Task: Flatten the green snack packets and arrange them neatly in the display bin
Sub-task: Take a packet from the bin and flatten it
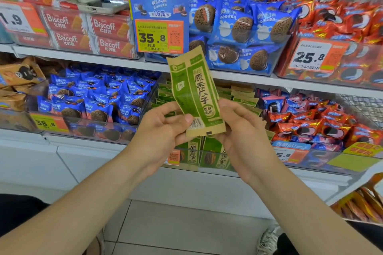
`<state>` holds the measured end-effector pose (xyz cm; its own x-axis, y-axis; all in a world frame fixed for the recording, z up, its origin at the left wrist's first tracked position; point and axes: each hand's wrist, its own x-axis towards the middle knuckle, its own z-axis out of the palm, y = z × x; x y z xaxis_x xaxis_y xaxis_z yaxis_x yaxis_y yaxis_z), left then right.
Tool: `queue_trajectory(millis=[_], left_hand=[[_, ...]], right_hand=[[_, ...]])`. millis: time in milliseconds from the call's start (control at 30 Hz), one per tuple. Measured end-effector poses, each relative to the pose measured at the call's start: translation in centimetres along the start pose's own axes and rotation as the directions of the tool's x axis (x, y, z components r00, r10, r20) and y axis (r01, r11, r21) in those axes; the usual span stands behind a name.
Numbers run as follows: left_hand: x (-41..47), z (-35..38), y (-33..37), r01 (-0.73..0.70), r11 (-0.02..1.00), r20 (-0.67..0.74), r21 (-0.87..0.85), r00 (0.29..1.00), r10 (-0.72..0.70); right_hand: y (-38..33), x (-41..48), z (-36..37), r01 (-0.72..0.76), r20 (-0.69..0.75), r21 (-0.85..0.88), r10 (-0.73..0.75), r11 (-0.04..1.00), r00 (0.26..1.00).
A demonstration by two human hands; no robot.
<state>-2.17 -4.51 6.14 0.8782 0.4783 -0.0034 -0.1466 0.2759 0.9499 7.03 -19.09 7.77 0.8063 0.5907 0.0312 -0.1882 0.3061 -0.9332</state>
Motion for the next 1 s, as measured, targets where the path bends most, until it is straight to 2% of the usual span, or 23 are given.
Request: queue_trajectory(millis=[100,167,233,300,367,467,667,833,900,1000], left_hand=[[0.0,-0.1,-0.1,-0.058,0.995,-0.099,0.079,0.993,0.066],[-0.1,-0.2,0.1,-0.164,0.961,-0.126,0.223,0.973,0.195],[-0.5,0.1,0.2,-0.251,0.913,-0.021,0.323,0.962,0.272],[-0.9,0.3,0.2,-0.245,0.91,0.093,0.336,0.97,0.227],[-0.9,0.0,0.0,-0.236,0.897,0.148,0.374,0.97,0.193],[-0.7,-0.3,0.1,-0.231,0.878,0.156,0.42,0.971,0.181],[-0.6,-0.4,0.4,-0.198,0.891,0.146,0.409,0.978,0.151],[-0.9,-0.1,0.4,-0.23,0.881,0.115,0.412,0.973,0.2],[-0.4,-0.3,0.2,-0.228,0.887,0.036,0.401,0.972,0.234],[0.5,-0.6,0.1,-0.205,0.877,-0.1,0.434,0.957,0.273]], right_hand=[[0.4,-0.1,-0.3,-0.022,0.043,-0.012,0.022,1.0,0.999],[0.8,-0.1,-0.4,0.066,-0.009,-0.106,-0.067,0.992,0.998],[1.1,-0.2,-0.3,0.182,-0.033,-0.26,-0.197,0.948,0.98],[1.2,-0.3,-0.2,0.263,-0.012,-0.351,-0.286,0.898,0.958],[1.1,-0.3,-0.3,0.275,-0.01,-0.356,-0.298,0.893,0.955],[1.1,-0.3,-0.4,0.259,-0.012,-0.392,-0.287,0.883,0.958],[0.7,-0.2,-0.5,0.201,-0.052,-0.372,-0.236,0.906,0.97],[0.2,-0.4,-0.3,0.222,0.073,-0.47,-0.213,0.854,0.974],[-0.3,-0.4,-0.3,0.194,0.171,-0.516,-0.122,0.834,0.978],[-1.1,-0.5,-0.4,0.036,0.301,-0.513,0.141,0.858,0.943]])
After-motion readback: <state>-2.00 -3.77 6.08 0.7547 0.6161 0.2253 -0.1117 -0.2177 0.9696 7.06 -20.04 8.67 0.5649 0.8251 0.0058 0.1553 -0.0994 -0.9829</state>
